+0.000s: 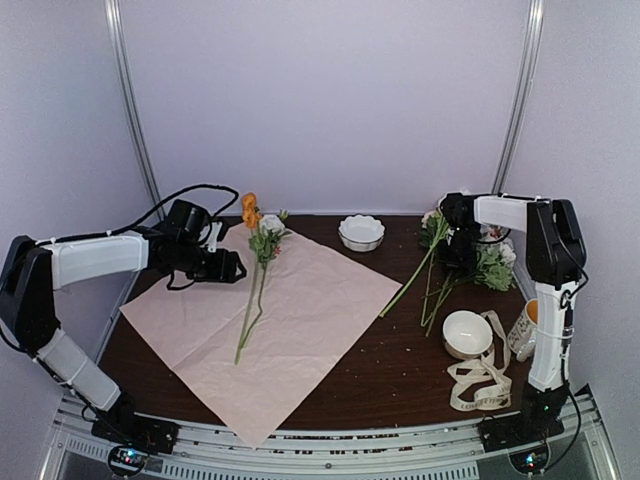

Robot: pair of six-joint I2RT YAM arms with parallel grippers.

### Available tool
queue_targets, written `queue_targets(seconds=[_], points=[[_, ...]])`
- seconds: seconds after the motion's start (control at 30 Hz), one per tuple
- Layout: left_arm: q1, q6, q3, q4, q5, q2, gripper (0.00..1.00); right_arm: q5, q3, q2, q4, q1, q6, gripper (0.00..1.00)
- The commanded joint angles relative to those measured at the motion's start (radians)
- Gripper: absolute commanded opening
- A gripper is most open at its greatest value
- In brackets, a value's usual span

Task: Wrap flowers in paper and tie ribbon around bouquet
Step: Pick up the fake flower from the center of the board, then pass from the right arm to the left

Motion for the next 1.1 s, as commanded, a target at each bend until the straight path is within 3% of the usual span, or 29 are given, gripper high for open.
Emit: queue_targets(seconds=[0.0,0.1,0.33,0.53,0.73,0.87,1.07], points=[[-0.002,0.037,0.008,0.023,-0.015,-0.049,0.72,0.039,0.019,0.009,-0.054,-0.014,0.0,0.14],[-0.002,0.051,-0.006,0.016,-0.03,-0.069,0.72,0.02,0.008,-0.008,-0.032,-0.016,0.003,0.0],[-0.003,0.052,-0.018,0.007,-0.055,-0.107,0.72,0.096,-0.058,-0.166,0.062,-0.016,0.062,0.0],[-0.005,0.062,-0.01,0.026,-0.032,-0.135,0.72,0.09,-0.205,-0.443,0.325,0.01,0.075,0.0],[-0.055,0.103,-0.033,0.127,-0.01,-0.235,0.72,0.007,-0.391,-0.758,0.799,0.157,-0.056,0.0],[-0.165,0.182,-0.014,0.254,0.097,-0.29,0.72,-0.156,-0.353,-0.778,0.916,0.334,-0.15,0.0],[-0.266,0.195,0.012,0.483,0.437,-0.29,0.72,-0.399,-0.226,-0.673,1.058,0.549,-0.1,0.0]])
